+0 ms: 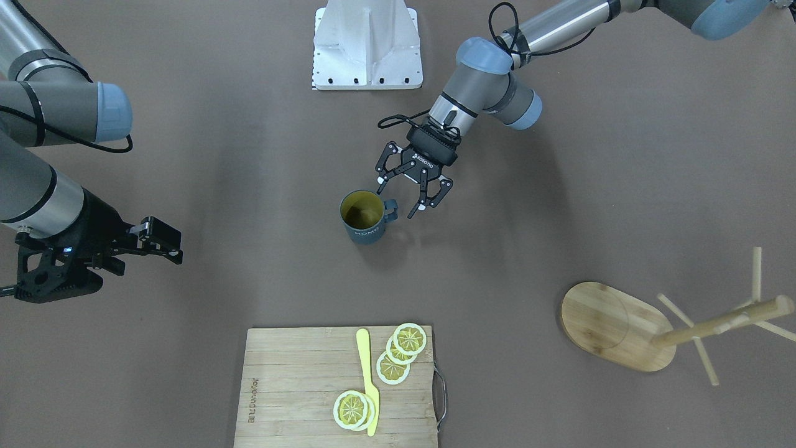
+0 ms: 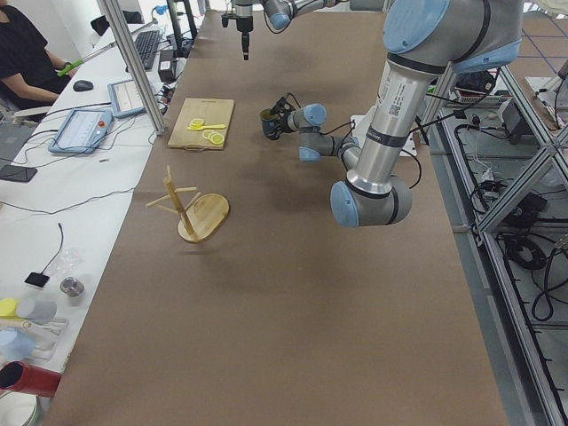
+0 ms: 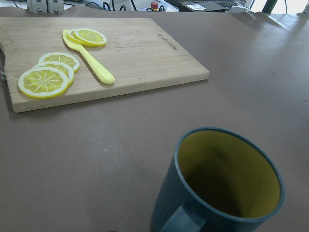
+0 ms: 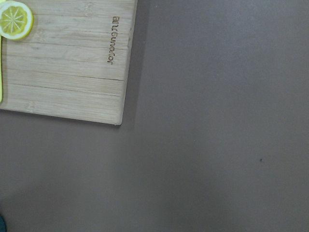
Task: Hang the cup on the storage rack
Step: 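Reach the left gripper to the mug handle and grasp it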
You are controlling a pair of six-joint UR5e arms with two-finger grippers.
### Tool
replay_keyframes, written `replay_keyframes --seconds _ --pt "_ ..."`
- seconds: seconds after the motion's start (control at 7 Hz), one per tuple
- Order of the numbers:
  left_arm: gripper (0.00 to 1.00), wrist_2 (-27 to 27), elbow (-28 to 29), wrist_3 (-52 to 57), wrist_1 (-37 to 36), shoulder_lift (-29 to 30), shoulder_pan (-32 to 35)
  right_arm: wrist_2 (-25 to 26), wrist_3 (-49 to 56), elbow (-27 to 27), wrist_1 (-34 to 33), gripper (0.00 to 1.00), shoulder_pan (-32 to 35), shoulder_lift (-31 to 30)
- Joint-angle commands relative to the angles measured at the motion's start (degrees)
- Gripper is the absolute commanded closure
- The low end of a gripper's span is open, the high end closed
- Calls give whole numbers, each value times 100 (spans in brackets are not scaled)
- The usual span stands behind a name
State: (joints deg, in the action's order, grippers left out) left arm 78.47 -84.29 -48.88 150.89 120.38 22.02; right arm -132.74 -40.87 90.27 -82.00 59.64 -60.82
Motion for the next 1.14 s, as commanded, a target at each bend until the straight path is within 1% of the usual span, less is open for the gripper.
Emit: replay_keyframes --seconds 0.0,0.14,0.29,0.43,0.71,0.86,1.0 --pt "22 19 307 1 72 318 -92 3 0 -44 0 1 -23 0" --pt "29 46 308 -8 81 345 -119 3 0 -53 0 1 -31 0" --pt "58 55 308 -8 133 345 -171 3 0 -62 0 1 -32 0" --pt "98 46 308 -17 169 345 -172 3 0 -88 0 1 -32 0" --pt "100 46 239 -104 501 345 -163 3 9 -106 9 1 -32 0" --pt "100 142 212 -287 834 311 89 3 9 -106 9 1 -32 0" --pt "100 795 90 -541 967 267 570 3 9 -89 9 1 -32 0"
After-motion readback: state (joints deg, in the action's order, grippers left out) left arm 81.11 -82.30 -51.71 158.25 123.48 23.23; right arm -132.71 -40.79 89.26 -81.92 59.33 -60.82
